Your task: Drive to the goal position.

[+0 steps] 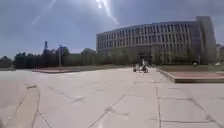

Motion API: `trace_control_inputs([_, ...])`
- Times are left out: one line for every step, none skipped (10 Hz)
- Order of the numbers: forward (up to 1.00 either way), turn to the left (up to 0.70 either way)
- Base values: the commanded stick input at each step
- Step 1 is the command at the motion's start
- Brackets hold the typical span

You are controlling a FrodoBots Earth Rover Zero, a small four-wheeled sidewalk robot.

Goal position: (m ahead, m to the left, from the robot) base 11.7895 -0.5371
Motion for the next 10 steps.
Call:
trace_control_inputs([0.50,0.00])
trace_control_inputs([0.50,0.00])
trace_control_inputs([0.50,0.00])
trace_control_inputs([0.50,0.00])
trace_control_inputs([0.50,0.00])
trace_control_inputs([0.50,0.00])
trace_control_inputs([0.50,0.00])
trace_control_inputs([0.50,0.00])
trace_control_inputs([0.50,0.00])
trace_control_inputs([0.50,0.00])
